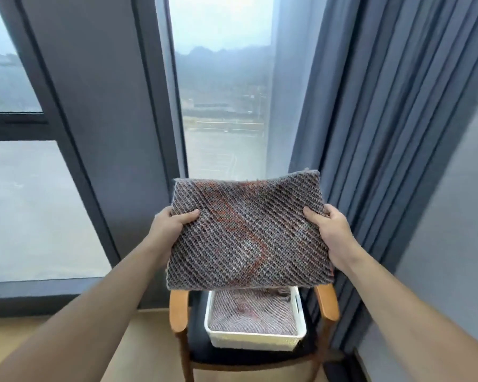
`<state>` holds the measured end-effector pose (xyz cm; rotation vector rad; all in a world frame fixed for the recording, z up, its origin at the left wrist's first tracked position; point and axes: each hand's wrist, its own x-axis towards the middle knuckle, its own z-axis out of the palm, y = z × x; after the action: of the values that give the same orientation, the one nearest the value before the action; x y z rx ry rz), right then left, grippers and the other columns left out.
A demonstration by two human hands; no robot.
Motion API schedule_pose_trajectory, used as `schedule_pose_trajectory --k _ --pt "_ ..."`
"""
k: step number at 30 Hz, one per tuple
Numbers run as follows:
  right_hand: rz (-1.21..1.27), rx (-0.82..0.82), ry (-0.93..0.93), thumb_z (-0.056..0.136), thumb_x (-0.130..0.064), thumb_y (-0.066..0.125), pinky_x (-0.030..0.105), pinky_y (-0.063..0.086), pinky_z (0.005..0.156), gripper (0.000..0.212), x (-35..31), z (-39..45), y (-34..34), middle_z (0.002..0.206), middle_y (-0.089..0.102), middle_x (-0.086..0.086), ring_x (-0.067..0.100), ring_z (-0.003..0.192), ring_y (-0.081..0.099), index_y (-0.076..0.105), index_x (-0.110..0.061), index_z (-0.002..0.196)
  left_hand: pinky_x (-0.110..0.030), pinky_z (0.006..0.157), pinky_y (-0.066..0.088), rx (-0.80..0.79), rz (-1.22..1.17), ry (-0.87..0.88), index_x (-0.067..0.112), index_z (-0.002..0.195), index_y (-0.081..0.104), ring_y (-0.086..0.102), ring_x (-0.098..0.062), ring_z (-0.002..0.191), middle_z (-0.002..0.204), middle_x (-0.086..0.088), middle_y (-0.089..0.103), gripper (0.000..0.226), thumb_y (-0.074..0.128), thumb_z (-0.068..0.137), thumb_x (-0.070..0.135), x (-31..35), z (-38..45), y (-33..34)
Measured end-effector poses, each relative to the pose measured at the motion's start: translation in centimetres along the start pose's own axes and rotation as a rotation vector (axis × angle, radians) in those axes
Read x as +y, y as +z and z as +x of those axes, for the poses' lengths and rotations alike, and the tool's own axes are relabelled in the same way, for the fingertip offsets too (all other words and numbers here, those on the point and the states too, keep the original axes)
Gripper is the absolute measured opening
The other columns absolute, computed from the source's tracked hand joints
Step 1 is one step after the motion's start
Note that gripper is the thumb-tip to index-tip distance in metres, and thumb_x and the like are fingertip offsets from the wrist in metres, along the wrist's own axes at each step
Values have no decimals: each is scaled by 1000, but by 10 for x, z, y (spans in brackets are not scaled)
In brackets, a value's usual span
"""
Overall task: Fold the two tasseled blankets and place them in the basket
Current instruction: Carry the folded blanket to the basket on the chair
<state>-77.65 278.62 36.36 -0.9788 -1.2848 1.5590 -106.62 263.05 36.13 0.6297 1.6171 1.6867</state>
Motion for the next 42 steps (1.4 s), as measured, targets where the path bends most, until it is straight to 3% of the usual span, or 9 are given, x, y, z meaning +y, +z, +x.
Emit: schedule_pose_trajectory --k 3,8,15,25,30,35,38,40,42 --pt "-37 60 30 95 -17 72 49 61 89 20 10 31 -40 109 77 13 32 98 75 65 -10 112 -38 69 60 -41 -11 -58 8 115 62 78 -29 85 103 -15 77 34 78 86 12 -25 33 47" --pt "-92 137 157 92 -19 75 50 61 88 24 49 73 -77 105 78 11 30 93 77 68 -10 113 -40 72 60 -81 18 -187 6 118 63 78 -30 86 101 -15 78 36 78 86 12 -76 77 83" --pt "-244 237 347 90 -18 77 44 61 86 17 118 110 -79 98 79 8 28 90 76 73 -10 104 -52 96 55 -149 83 -457 10 115 71 76 -32 97 109 -13 77 29 75 87 15 -175 128 87" --pt "-467 394 568 89 -19 77 32 54 66 11 191 129 -78 93 76 7 25 83 73 70 -12 94 -41 84 58 -274 94 -827 8 118 66 75 -32 97 106 -14 78 25 67 94 10 -290 172 86" --pt "-502 379 674 82 -32 81 51 60 88 22 243 151 -74 97 80 3 27 90 76 76 -17 97 -41 76 59 -213 147 -919 9 122 61 76 -32 93 107 -14 77 34 71 91 14 -322 195 68" --pt "-479 327 790 89 -24 76 50 59 91 13 315 178 -55 100 78 4 29 95 74 75 -16 99 -49 94 56 -54 329 -894 18 126 61 72 -26 98 113 -5 74 45 77 85 28 -349 223 44" --pt "-644 272 797 93 -34 69 49 55 97 21 347 191 -45 108 75 1 30 103 69 72 -19 107 -47 97 52 -5 690 -800 18 126 55 64 -26 107 121 -5 67 49 73 86 40 -350 229 46" --pt "-850 207 773 97 -36 63 44 50 101 35 358 194 -34 121 69 6 34 115 63 64 -16 126 -48 106 44 24 1070 -597 17 140 44 53 -33 125 139 -12 55 64 70 87 41 -347 224 53" --pt "-1145 135 587 99 -36 59 46 42 108 52 367 189 -22 141 57 15 37 130 51 50 -11 143 -51 118 26 -73 1344 -205 21 153 31 30 -35 146 159 -14 32 73 62 91 43 -350 216 63"
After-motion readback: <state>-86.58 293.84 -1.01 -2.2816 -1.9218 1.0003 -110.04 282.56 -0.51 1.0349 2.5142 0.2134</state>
